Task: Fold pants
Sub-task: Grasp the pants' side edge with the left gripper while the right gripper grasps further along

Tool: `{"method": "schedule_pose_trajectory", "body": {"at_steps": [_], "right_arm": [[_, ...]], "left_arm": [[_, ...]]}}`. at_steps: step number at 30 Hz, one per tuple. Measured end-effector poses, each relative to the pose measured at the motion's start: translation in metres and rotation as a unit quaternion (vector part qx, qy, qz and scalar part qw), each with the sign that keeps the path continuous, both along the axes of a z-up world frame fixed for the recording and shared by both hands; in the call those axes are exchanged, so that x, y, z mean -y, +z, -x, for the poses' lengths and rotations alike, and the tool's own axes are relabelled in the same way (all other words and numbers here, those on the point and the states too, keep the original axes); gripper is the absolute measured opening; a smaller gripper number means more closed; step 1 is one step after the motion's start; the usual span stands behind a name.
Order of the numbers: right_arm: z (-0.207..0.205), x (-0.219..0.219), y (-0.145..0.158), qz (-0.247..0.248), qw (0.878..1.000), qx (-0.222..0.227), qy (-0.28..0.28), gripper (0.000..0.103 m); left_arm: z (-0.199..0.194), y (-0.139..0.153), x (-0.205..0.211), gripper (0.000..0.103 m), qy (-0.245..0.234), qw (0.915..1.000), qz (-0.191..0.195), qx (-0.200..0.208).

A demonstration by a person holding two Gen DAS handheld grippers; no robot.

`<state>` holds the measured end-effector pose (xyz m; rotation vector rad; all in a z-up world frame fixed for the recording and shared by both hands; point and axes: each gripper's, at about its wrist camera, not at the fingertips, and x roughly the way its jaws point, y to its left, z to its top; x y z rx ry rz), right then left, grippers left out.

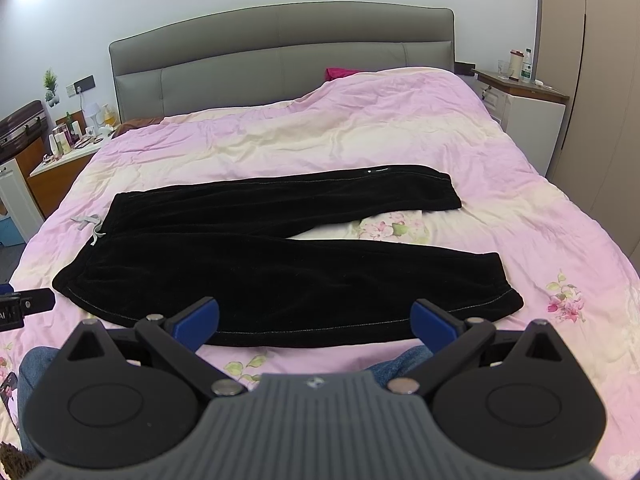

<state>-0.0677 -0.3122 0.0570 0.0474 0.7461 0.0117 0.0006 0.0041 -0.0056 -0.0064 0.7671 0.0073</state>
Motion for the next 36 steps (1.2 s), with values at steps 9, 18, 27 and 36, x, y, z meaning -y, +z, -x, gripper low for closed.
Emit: {"method": "schedule_pose_trajectory", "body": {"at_steps": [9,18,27,36], "right_arm": [[-0.033,0.03,0.006,0.013,0.999,0.035,0.036,0.098],[-0.101,0.074,-0.022,0.095,0.989,0.037,0.109,0.09],[-0.179,0.108,-0.104,0.165,0.961,-0.095,0.2,0.062],[-0.219,0.168,-0.196,0.182,0.925,-0.223,0.249,0.055]], "left_arm": [[-0.035,0.003,-0.02,0.09,-0.029,0.9991,-0.03,-0.012],[-0.096,-0.019,-0.041,0.079,-0.054,0.9934,-0.083,-0.057],[-0.155,-0.093,-0.065,0.074,-0.144,0.9633,-0.172,-0.148],[-0.172,-0.189,-0.094,0.074,-0.272,0.8918,-0.294,-0.21]]}}
